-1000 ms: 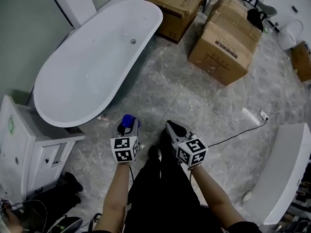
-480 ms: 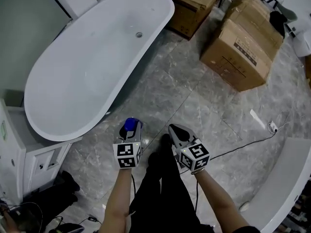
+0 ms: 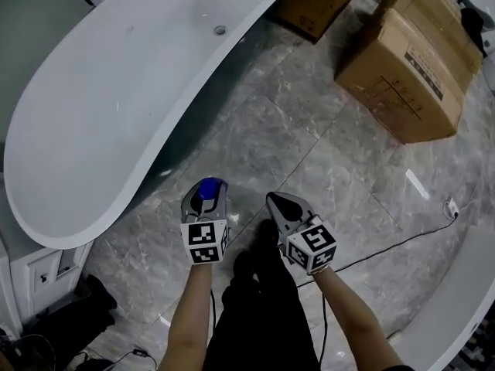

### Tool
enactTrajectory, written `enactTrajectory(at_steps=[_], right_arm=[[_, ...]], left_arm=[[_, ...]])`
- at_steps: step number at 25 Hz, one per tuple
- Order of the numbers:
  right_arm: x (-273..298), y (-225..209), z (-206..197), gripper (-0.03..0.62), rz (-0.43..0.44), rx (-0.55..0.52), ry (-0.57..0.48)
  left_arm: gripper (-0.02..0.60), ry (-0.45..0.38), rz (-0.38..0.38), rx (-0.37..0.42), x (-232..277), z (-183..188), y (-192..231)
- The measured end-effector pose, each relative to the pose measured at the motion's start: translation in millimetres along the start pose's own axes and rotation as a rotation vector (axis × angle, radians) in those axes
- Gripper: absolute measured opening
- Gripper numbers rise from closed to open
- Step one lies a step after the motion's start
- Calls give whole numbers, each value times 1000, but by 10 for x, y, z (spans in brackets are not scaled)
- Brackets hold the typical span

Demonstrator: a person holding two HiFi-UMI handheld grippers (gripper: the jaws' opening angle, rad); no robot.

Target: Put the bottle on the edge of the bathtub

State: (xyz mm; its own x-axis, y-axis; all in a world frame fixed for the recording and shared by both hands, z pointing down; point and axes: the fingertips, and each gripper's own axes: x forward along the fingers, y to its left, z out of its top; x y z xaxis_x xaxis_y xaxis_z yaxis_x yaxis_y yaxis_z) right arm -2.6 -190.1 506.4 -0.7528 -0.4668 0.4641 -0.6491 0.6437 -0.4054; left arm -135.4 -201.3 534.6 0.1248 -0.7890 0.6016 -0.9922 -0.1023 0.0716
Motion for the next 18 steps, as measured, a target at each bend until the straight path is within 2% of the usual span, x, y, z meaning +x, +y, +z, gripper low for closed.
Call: enactTrajectory(at_steps=[8, 18], right_arm=[[654, -579, -897, 2, 3, -17, 26], [1262, -1133, -1375, 2, 7, -59, 6]], left_arm=[[158, -12, -5, 32, 895, -726, 154], [158, -39, 11, 51, 1782, -1273, 410]])
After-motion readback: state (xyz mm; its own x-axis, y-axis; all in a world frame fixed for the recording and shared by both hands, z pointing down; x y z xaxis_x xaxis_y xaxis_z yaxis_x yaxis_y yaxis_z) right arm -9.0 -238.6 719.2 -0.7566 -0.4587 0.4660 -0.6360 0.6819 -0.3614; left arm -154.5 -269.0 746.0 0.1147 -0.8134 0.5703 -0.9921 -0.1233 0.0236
